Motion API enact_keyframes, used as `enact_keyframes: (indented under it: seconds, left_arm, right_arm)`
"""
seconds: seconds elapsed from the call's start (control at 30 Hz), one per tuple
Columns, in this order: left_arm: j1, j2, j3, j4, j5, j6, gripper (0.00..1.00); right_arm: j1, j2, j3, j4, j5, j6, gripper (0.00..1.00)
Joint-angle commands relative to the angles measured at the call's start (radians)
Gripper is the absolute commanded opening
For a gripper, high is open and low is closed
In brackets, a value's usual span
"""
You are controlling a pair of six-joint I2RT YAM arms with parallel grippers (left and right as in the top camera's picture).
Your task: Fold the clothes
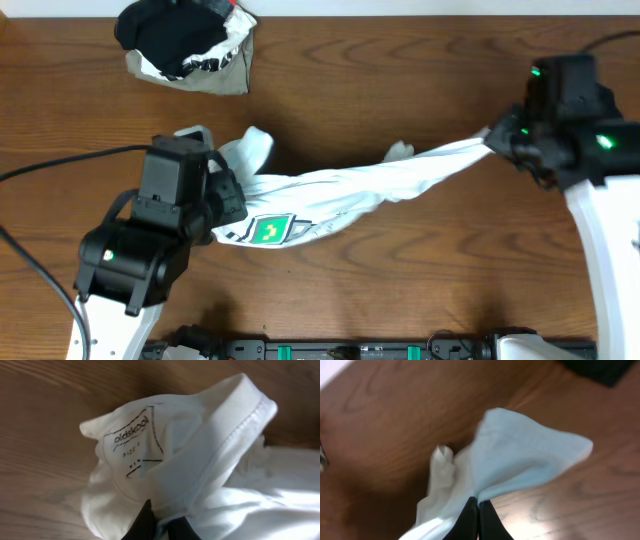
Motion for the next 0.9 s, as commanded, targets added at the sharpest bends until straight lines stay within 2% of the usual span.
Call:
enact_keyframes:
  seconds: [0.0,0.27,0.33,0.37,0.43,0.47,0.5,0.53,0.7,0.73,0.77,0.8,0.87]
  left_arm:
    - [0.003,-0.029,0.018,-0.008,-0.082,0.018,0.07]
    - [0.003,-0.025,0.018,0.000,-0.081,-0.008,0.11]
    - [0.003,-0.013,0.018,0.010,-0.081,-0.008,0.17]
    - [0.003,-0.006,0.018,0.019,-0.082,-0.008,0.25]
    - [0.003,0.010,0.018,0.050,-0.081,-0.008,0.25]
    - [0.003,0.023,0.018,0.075,-0.081,-0.008,0.25]
    - [0.003,0.034,0.018,0.101,-0.081,-0.008,0.19]
    - [0.003,0.050,0.018,0.135,-0.082,-0.011,0.08]
    - [0.003,0.156,0.018,0.276,-0.082,-0.011,0.06]
    - [0.003,0.177,0.018,0.278,-0.082,-0.011,0.11]
    - [0.003,0.199,0.018,0.272,-0.077,-0.011,0.25]
    - [0.003,0.230,0.018,0.249,-0.056,-0.012,0.45]
    - [0.003,0.268,0.018,0.220,-0.014,-0.011,0.66]
  right_arm:
    - [-0.045,-0.093,0.002,-0.016,0.114,0.040,0.02]
    - [-0.082,-0.203,0.002,-0.045,0.115,0.039,0.02]
    - [-0.082,-0.200,0.002,-0.048,0.115,0.039,0.02]
    - [-0.082,-0.195,0.002,-0.047,0.115,0.039,0.02]
    - [-0.082,-0.183,0.002,-0.042,0.115,0.040,0.02]
    - [-0.082,-0.172,0.002,-0.031,0.115,0.040,0.02]
    - [-0.082,-0.161,0.002,-0.019,0.115,0.041,0.01]
    - [-0.082,-0.148,0.002,-0.003,0.115,0.041,0.01]
    - [-0.082,-0.060,0.002,0.071,0.115,0.039,0.01]
    - [-0.082,-0.039,0.002,0.075,0.115,0.035,0.01]
    - [-0.082,-0.023,0.002,0.076,0.116,0.029,0.02]
    - [-0.082,0.001,0.002,0.072,0.116,0.019,0.02]
    - [-0.082,0.031,0.002,0.063,0.116,0.013,0.02]
